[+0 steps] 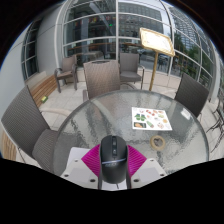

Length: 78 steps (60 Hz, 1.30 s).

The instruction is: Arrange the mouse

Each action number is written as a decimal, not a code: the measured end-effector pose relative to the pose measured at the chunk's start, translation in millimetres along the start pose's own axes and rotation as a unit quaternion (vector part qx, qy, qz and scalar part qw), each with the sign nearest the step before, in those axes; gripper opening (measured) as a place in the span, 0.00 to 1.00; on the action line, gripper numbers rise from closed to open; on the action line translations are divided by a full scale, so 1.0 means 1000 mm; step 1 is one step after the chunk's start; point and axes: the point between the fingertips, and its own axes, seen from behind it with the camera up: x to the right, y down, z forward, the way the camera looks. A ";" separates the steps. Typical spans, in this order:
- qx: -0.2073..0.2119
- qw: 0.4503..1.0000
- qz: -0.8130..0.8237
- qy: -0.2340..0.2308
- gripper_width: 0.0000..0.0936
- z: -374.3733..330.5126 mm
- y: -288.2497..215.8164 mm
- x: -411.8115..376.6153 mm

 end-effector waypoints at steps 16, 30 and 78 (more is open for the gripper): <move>-0.059 0.998 -0.022 0.009 0.35 0.051 0.108 -0.028; -0.064 0.998 -0.007 0.014 0.49 0.051 0.108 -0.028; 0.020 0.999 0.047 0.016 0.91 -0.248 0.092 0.139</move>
